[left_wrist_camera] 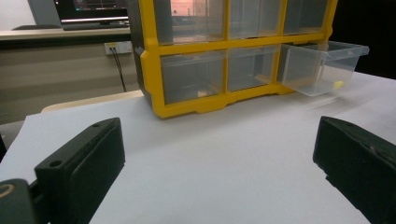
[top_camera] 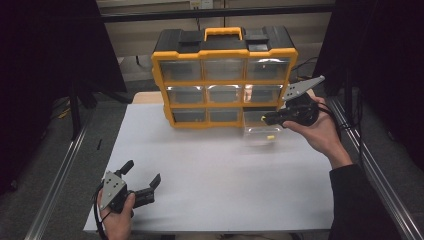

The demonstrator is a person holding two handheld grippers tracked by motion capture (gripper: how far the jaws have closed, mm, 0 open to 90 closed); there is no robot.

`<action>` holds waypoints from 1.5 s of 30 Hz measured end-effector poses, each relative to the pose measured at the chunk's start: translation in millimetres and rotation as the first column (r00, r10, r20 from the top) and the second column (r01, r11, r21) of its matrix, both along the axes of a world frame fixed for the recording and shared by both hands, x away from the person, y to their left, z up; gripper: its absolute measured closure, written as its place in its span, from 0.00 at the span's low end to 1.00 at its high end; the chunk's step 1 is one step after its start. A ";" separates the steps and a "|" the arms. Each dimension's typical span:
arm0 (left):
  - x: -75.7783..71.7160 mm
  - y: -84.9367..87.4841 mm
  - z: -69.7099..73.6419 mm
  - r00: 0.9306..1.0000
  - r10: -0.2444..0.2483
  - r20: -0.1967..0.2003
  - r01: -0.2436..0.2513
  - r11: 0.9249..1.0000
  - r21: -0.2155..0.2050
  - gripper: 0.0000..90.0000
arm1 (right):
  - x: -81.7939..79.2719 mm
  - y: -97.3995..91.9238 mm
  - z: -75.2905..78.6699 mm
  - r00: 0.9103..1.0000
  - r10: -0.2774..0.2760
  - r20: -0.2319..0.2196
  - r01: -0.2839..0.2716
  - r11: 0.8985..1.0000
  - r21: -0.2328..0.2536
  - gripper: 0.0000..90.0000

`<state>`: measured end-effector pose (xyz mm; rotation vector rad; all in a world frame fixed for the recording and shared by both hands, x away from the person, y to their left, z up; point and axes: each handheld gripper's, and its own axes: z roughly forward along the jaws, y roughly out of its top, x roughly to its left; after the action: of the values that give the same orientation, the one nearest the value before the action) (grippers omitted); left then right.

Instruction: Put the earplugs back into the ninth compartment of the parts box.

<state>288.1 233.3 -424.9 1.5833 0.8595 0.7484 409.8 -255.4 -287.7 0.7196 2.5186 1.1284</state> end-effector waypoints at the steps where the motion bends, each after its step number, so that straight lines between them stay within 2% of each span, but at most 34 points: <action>1: 0.0 -0.1 0.0 1.000 0.000 0.001 0.000 1.000 0.000 0.02 | 1.8 -0.9 0.3 1.000 -0.004 -0.004 0.004 1.000 -0.002 0.90; 4: 0.0 -0.3 0.1 1.000 -0.001 0.002 0.001 1.000 0.000 0.02 | 6.5 -1.5 0.6 1.000 -0.014 -0.009 0.014 1.000 0.000 0.90; 11: 0.1 -0.2 0.0 1.000 -0.001 0.001 0.001 1.000 0.000 0.02 | 19.0 -0.9 3.8 0.999 -0.044 -0.026 0.043 0.999 -0.034 0.90; 15: 0.1 -0.1 0.1 1.000 -0.001 0.001 0.001 1.000 -0.001 0.02 | 27.5 0.6 4.8 0.998 -0.052 -0.040 0.050 0.996 -0.069 0.90; 20: 0.3 -0.8 0.2 1.000 -0.007 0.003 0.007 1.000 0.000 0.02 | 39.0 -4.0 1.5 0.994 -0.081 -0.068 0.076 0.995 -0.072 0.90; 28: 0.2 -0.3 0.2 1.000 -0.003 0.003 0.003 1.000 -0.001 0.02 | 54.9 -7.2 -7.1 0.986 -0.128 -0.110 0.112 0.985 -0.134 0.90; 38: 0.3 -0.1 0.0 1.000 -0.004 0.001 0.004 1.000 -0.001 0.02 | 65.3 -2.0 -17.6 0.980 -0.126 -0.153 0.097 0.979 -0.180 0.90; 41: 0.5 0.0 -0.1 1.000 -0.004 0.001 0.004 1.000 -0.001 0.02 | 66.8 0.0 -21.3 0.976 -0.135 -0.173 0.100 0.975 -0.200 0.90; 42: 0.5 0.0 -0.1 1.000 -0.004 0.000 0.004 1.000 -0.002 0.02 | 68.2 0.0 -22.7 0.977 -0.131 -0.168 0.096 0.975 -0.201 0.90; 44: 0.5 0.0 -0.1 1.000 -0.005 -0.001 0.005 1.000 -0.004 0.02 | 69.1 0.4 -24.6 0.973 -0.143 -0.180 0.102 0.971 -0.217 0.90; 45: 0.5 0.1 0.0 1.000 -0.005 -0.001 0.005 1.000 -0.003 0.02 | 69.9 0.6 -26.2 0.974 -0.138 -0.180 0.097 0.971 -0.218 0.90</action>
<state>288.5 233.4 -424.9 1.5826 0.8563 0.7426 479.6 -254.8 -313.9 0.9465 2.6601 0.7728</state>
